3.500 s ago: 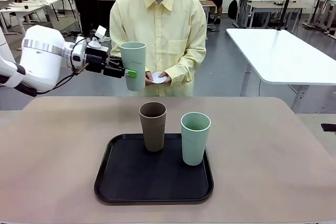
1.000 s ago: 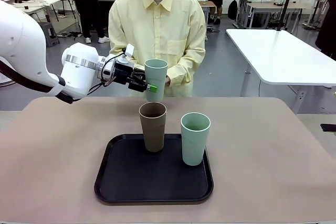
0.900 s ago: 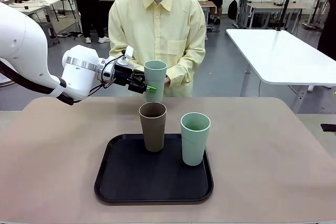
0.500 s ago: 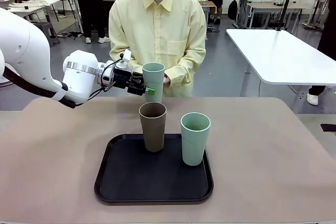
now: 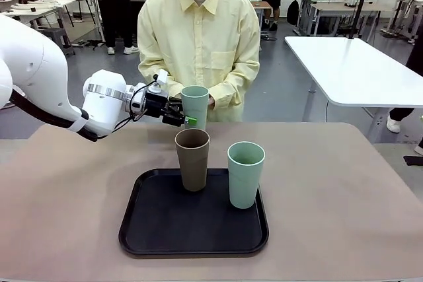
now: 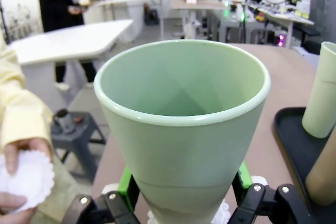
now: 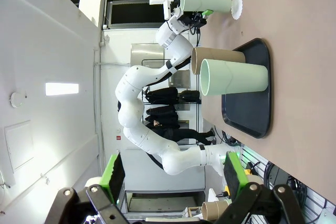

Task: Place coasters on the table and set cups on them.
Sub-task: Pick up one Reusable plastic cup and place it on a coaster set by the human.

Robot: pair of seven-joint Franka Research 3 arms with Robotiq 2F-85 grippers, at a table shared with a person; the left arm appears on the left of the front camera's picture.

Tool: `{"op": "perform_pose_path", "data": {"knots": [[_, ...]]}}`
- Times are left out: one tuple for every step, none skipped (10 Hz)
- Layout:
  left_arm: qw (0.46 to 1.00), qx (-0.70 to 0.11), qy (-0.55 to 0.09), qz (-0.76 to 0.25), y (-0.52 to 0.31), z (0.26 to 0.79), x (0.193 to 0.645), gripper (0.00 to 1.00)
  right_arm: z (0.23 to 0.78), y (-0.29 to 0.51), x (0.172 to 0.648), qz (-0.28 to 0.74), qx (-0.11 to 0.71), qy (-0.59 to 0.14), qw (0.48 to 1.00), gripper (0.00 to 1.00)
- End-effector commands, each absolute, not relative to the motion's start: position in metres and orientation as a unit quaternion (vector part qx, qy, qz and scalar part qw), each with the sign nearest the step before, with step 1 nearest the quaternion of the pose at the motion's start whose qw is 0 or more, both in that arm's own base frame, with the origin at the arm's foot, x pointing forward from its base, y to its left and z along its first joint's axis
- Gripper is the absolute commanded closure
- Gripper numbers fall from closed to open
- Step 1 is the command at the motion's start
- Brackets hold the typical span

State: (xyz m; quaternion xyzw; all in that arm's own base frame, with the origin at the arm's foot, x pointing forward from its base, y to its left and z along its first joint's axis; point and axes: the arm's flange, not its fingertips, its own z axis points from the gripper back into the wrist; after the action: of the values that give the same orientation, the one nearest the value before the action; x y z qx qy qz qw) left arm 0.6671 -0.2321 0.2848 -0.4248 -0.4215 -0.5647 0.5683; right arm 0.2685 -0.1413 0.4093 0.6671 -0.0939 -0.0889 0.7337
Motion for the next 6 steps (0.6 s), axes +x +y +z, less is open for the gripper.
{"op": "perform_pose_path", "data": {"knots": [[0.562,-0.423,-0.424,-0.570,-0.238,0.283,0.674,0.15,0.410,-0.142,0.268,-0.087,0.671,-0.096,0.730,0.00],[0.565,-0.426,-0.416,-0.572,-0.240,0.278,0.672,0.15,0.410,-0.142,0.268,-0.087,0.671,-0.096,0.730,0.00],[0.568,-0.427,-0.408,-0.573,-0.242,0.276,0.670,0.15,0.410,-0.142,0.268,-0.087,0.671,-0.096,0.730,0.00],[0.573,-0.423,-0.401,-0.576,-0.244,0.271,0.664,0.15,0.410,-0.142,0.268,-0.087,0.671,-0.096,0.730,0.00],[0.576,-0.419,-0.398,-0.578,-0.245,0.270,0.663,0.15,0.410,-0.142,0.268,-0.087,0.671,-0.096,0.730,0.00],[0.577,-0.419,-0.398,-0.578,-0.245,0.269,0.663,0.15,0.410,-0.142,0.268,-0.087,0.671,-0.096,0.730,0.00]]}}
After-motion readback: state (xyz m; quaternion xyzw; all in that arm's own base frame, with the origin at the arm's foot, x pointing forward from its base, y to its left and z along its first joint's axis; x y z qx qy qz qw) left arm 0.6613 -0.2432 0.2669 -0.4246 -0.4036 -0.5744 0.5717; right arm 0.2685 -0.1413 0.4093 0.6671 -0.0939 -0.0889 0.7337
